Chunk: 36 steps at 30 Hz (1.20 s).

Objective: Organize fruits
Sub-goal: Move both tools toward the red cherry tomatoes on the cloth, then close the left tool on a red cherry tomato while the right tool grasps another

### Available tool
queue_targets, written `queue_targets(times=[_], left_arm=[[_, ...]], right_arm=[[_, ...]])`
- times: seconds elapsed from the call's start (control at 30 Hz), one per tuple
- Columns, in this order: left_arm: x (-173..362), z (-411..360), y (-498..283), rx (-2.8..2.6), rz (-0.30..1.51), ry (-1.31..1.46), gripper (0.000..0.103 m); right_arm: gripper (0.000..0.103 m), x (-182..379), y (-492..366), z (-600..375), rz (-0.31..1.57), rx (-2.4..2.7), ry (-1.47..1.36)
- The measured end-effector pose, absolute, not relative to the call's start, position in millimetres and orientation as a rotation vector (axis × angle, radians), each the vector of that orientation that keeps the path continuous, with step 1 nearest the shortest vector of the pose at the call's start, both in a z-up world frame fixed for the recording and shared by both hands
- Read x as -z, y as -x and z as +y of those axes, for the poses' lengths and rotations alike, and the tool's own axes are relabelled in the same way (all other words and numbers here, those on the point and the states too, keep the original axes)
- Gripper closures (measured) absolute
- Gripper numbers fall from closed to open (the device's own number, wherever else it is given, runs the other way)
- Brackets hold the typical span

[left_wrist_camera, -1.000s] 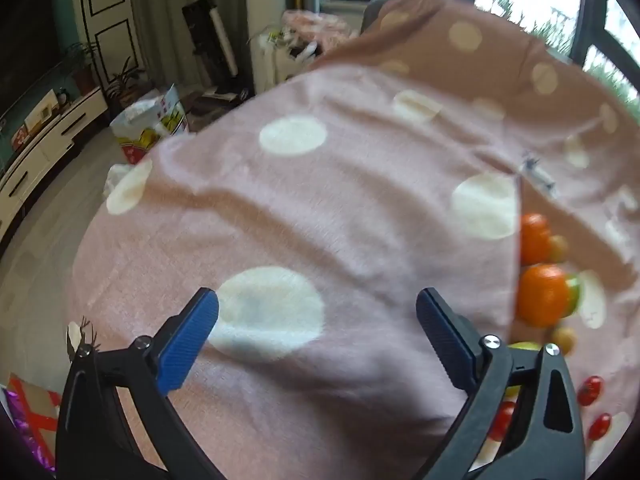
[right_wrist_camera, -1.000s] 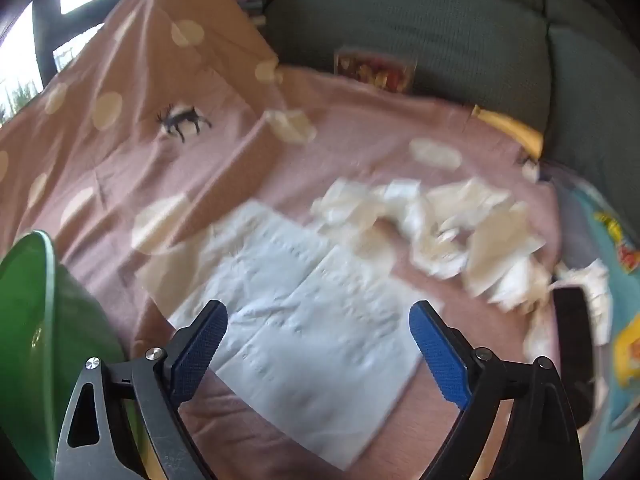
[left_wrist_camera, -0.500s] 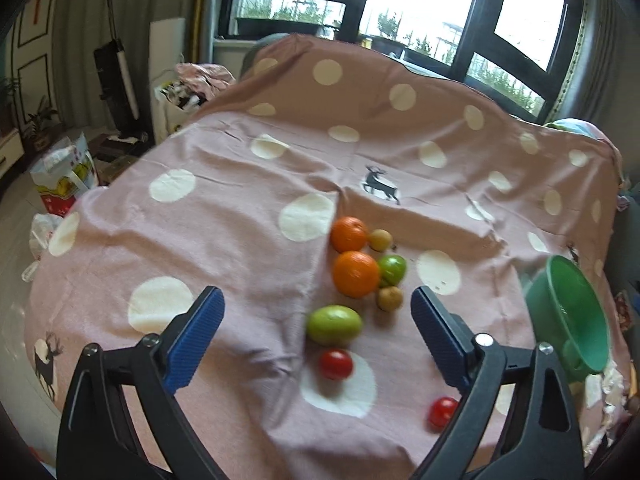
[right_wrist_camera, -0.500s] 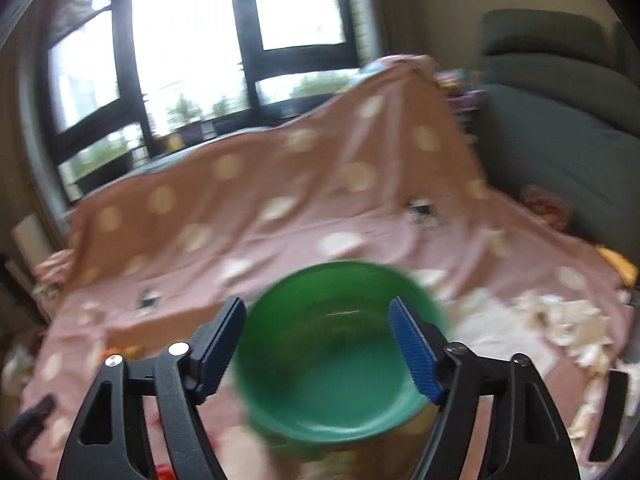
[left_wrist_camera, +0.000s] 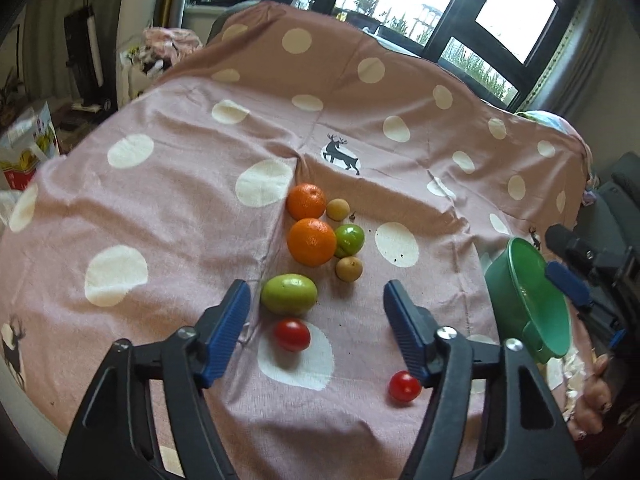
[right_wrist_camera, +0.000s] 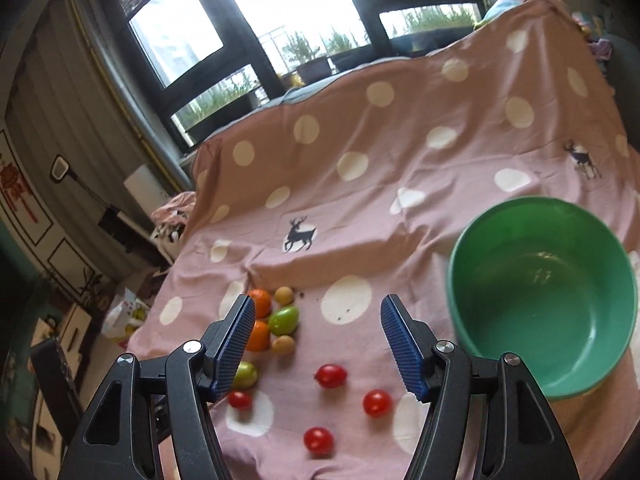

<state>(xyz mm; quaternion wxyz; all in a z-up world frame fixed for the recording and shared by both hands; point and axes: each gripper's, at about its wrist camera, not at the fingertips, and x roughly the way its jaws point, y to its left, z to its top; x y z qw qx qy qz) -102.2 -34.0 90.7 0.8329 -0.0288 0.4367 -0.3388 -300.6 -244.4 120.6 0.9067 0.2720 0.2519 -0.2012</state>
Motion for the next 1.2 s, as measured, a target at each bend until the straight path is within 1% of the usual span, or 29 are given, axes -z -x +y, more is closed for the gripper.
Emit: queue_targets(times=[0.03, 0.1, 0.2, 0.23, 0.33, 0.37, 0.5, 0.73, 0.97, 1.1, 1.17, 1.2], left_arm=[[-88, -33, 100, 0.72, 0.941, 0.065, 0.045], [-85, -33, 98, 0.722, 0.962, 0.067, 0.048], [-77, -36, 96, 0.746, 1.005, 0.068, 0.049], [-75, -38, 96, 0.75, 1.017, 0.061, 0.052], [-68, -46, 99, 0.747, 1.037, 0.018, 0.057], [-66, -48, 100, 0.743, 1.043, 0.004, 0.057], [-56, -54, 99, 0.723, 1.079, -0.028, 0.061], [-41, -60, 92, 0.668, 1.129, -0.065, 0.061], [-26, -64, 85, 0.643, 1.193, -0.073, 0.061], [-25, -66, 86, 0.621, 1.168, -0.096, 0.064], [-24, -67, 86, 0.62, 1.164, -0.098, 0.067], [-24, -67, 86, 0.615, 1.162, -0.103, 0.071]], right_arm=[[0.036, -117, 297, -244, 0.531, 0.407, -0.572], [0.036, -111, 291, -244, 0.563, 0.384, -0.595], [0.036, -99, 281, -242, 0.615, 0.384, -0.602], [0.036, -96, 278, -241, 0.633, 0.386, -0.602], [0.046, -86, 269, -244, 0.691, 0.368, -0.61], [0.048, -82, 266, -244, 0.708, 0.362, -0.615], [0.05, -67, 255, -242, 0.773, 0.343, -0.613], [0.058, -36, 236, -239, 0.903, 0.383, -0.573], [0.058, -21, 231, -240, 0.951, 0.391, -0.567], [0.058, -15, 228, -240, 0.966, 0.398, -0.562], [0.058, -12, 227, -239, 0.972, 0.398, -0.56], [0.058, -11, 225, -239, 0.976, 0.399, -0.559]])
